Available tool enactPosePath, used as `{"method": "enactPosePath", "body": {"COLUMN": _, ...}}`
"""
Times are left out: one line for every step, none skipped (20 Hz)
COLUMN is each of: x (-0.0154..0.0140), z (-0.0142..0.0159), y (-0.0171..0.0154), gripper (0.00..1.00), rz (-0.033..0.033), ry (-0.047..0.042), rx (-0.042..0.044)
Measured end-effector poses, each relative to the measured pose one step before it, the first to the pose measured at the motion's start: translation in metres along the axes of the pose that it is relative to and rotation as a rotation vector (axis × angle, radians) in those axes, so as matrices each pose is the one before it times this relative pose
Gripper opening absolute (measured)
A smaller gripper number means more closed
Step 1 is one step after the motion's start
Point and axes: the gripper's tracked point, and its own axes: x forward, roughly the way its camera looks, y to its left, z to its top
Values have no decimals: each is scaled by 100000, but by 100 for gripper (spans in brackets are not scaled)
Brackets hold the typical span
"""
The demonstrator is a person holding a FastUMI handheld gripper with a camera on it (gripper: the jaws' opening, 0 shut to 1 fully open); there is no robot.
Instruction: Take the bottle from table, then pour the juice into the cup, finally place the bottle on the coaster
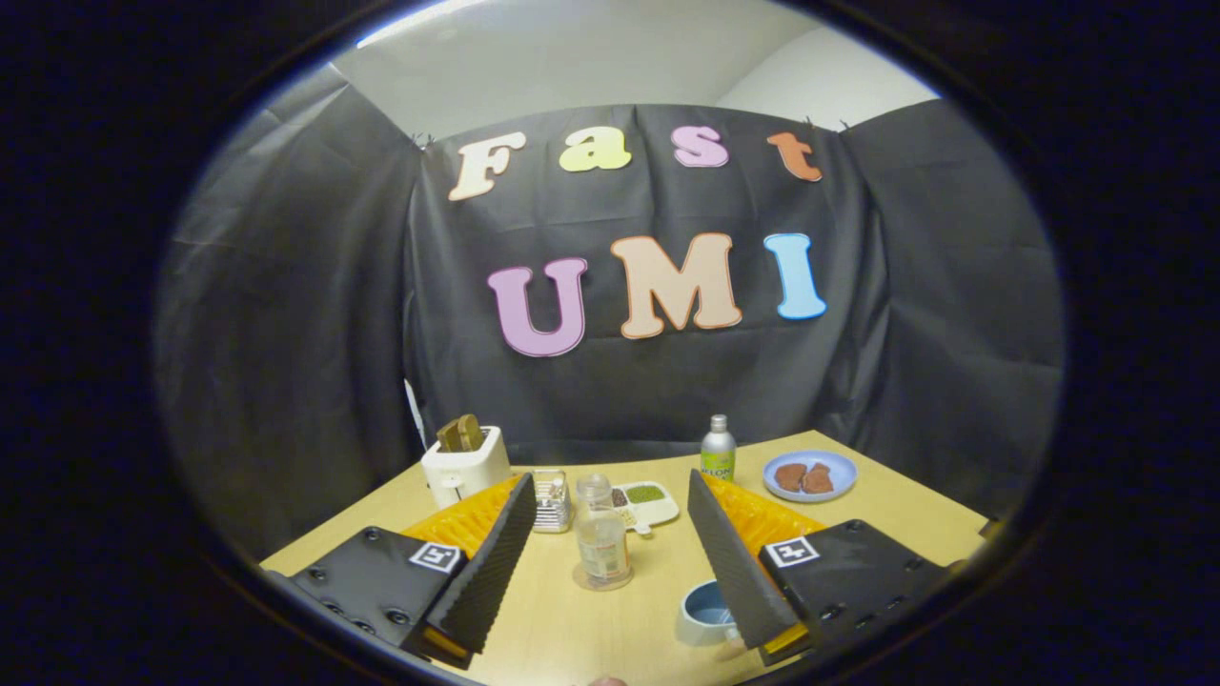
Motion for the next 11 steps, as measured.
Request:
{"method": "enactPosePath", "body": {"x": -276, "z": 314, "y": -229, "gripper": 100, "rz": -459, "ry": -531, "rx": 126}}
{"method": "enactPosePath", "body": {"x": -223, "z": 243, "y": -227, "gripper": 100, "rz": -243, "ry": -552, "rx": -51}}
{"method": "enactPosePath", "body": {"x": -108, "z": 299, "y": -251, "gripper": 100, "rz": -485, "ry": -456, "rx": -57}}
{"method": "enactPosePath", "body": {"x": -169, "z": 113, "y": -93, "gripper": 100, "rz": -219, "ry": -72, "rx": -27}}
{"method": "enactPosePath", "body": {"x": -94, "z": 297, "y": -58, "gripper": 100, "rz": -184, "ry": -403, "rx": 142}}
{"method": "enactPosePath", "body": {"x": -9, "z": 368, "y": -52, "gripper": 100, "rz": -27, "ry": -890, "rx": 100}}
{"method": "enactPosePath", "body": {"x": 0, "z": 261, "y": 26, "gripper": 100, "rz": 112, "ry": -105, "rx": -9}}
{"method": "enactPosePath", "body": {"x": 27, "z": 307, "y": 78, "gripper": 100, "rz": 235, "ry": -576, "rx": -392}}
{"method": "enactPosePath", "body": {"x": 53, "z": 556, "y": 107, "gripper": 100, "rz": 332, "ry": -972, "rx": -337}}
{"method": "enactPosePath", "body": {"x": 22, "z": 334, "y": 162, "gripper": 100, "rz": 337, "ry": -838, "rx": -235}}
{"method": "enactPosePath", "body": {"x": -68, "z": 402, "y": 147, "gripper": 100, "rz": 163, "ry": -924, "rx": -248}}
